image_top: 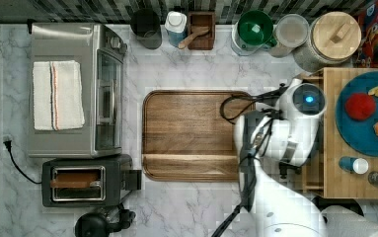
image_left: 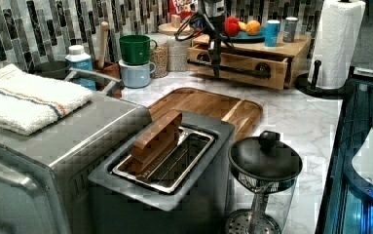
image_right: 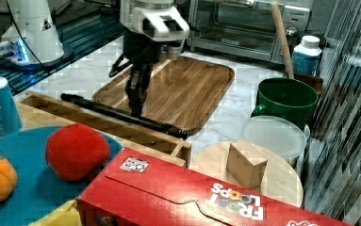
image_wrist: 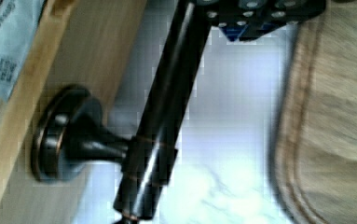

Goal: Close the drawer.

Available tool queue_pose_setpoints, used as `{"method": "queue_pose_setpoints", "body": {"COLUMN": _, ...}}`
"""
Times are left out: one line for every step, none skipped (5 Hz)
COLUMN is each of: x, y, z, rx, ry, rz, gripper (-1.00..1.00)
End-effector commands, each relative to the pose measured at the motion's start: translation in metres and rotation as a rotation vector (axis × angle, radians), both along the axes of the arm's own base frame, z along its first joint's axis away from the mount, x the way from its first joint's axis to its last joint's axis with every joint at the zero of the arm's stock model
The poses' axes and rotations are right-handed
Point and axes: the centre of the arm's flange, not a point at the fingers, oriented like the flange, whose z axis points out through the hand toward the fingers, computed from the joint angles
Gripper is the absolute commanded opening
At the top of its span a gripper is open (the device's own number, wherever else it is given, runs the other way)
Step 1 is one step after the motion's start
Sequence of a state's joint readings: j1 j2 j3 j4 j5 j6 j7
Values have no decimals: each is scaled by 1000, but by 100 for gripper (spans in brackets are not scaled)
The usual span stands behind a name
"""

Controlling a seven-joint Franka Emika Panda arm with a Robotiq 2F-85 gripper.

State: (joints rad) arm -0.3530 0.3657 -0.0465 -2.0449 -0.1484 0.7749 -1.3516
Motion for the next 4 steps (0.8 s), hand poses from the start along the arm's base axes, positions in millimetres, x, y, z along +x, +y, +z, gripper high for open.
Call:
{"method": "queue_pose_setpoints", "body": {"x": -17, "y": -202, "z": 57, "rx": -120, "ry": -131, "rz": -113, "gripper": -100}}
{"method": "queue_pose_setpoints", "body": {"x": -14, "y": -218, "z": 61, "rx": -143, "ry": -130, "rz": -118, "gripper": -100}}
{"method": "queue_pose_setpoints", "body": {"x": -25, "y": -205, "z": 67, "rx": -128, "ry": -135, "rz": -192, "gripper": -100}}
{"method": "queue_pose_setpoints", "body": {"x": -25, "y": -205, "z": 67, "rx": -127, "ry": -134, "rz": -191, "gripper": -100}}
